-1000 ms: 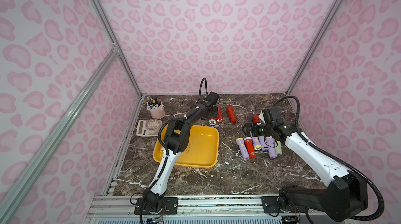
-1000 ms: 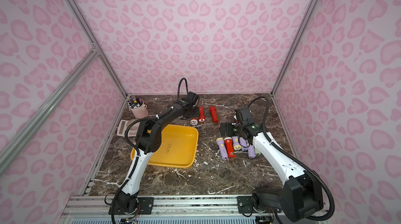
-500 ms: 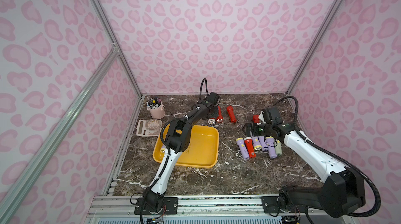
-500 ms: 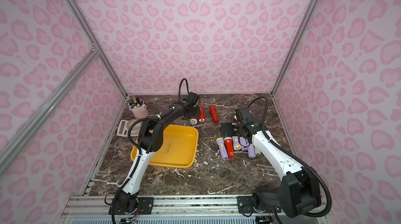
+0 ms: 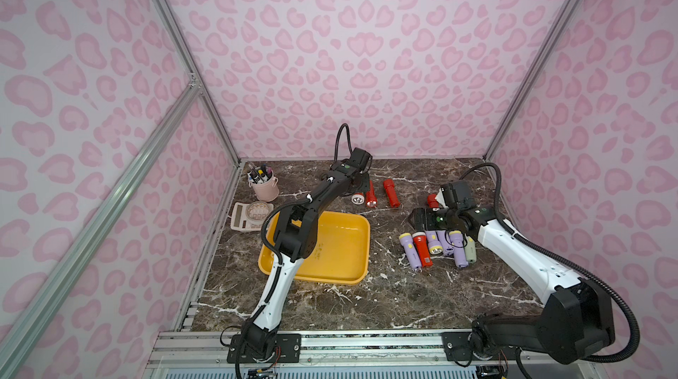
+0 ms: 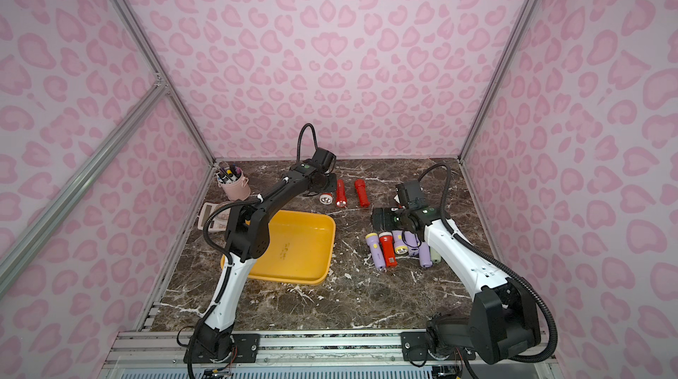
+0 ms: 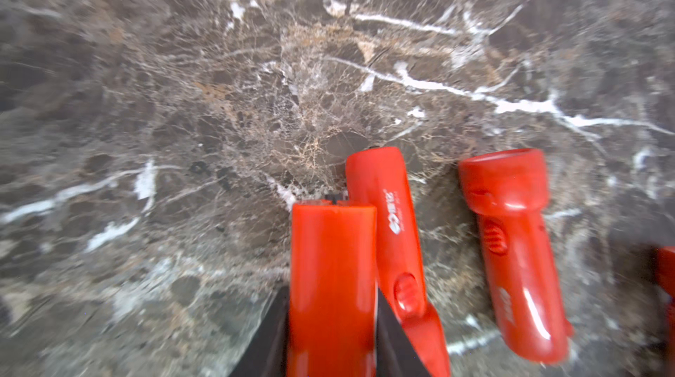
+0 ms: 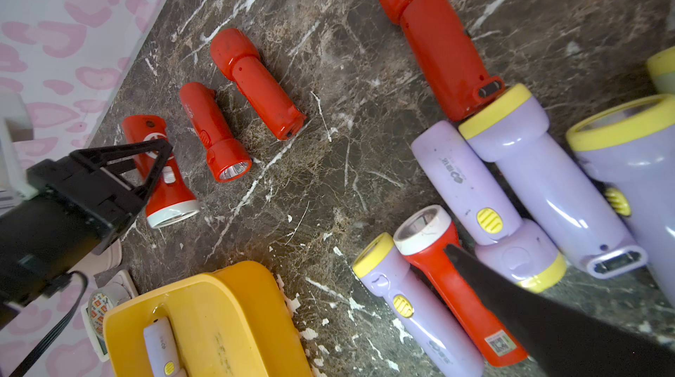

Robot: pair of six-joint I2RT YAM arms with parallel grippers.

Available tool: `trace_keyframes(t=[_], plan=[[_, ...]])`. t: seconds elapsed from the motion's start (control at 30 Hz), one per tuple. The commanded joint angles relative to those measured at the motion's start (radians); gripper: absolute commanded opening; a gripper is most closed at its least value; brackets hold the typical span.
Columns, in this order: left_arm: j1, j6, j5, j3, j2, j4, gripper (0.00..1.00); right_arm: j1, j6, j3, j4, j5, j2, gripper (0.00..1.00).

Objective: Put the flashlights into the storage boxes
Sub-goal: Pick up the flashlight from the center of the board, then place the flashlight at the storage box.

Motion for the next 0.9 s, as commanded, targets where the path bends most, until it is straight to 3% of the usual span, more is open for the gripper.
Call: trace_keyframes(t=[0.0, 0.57, 0.87], plan=[[-0.003, 0.031, -0.027, -0.068, -0.083, -0.012, 0.25, 0.000, -0.004, 0.007, 0.008, -0.005, -0.006, 0.99], [-0.013, 0.040, -0.118, -0.865, -0.700, 0.107, 0.23, 0.068, 0.005, 0.035, -0.006, 0.008, -0.012, 0.99], [-0.023, 0.017, -0.219, -1.154, -0.859, 0.115, 0.23, 0.165, 0.027, 0.018, 0.002, 0.055, -0.015, 0.99]])
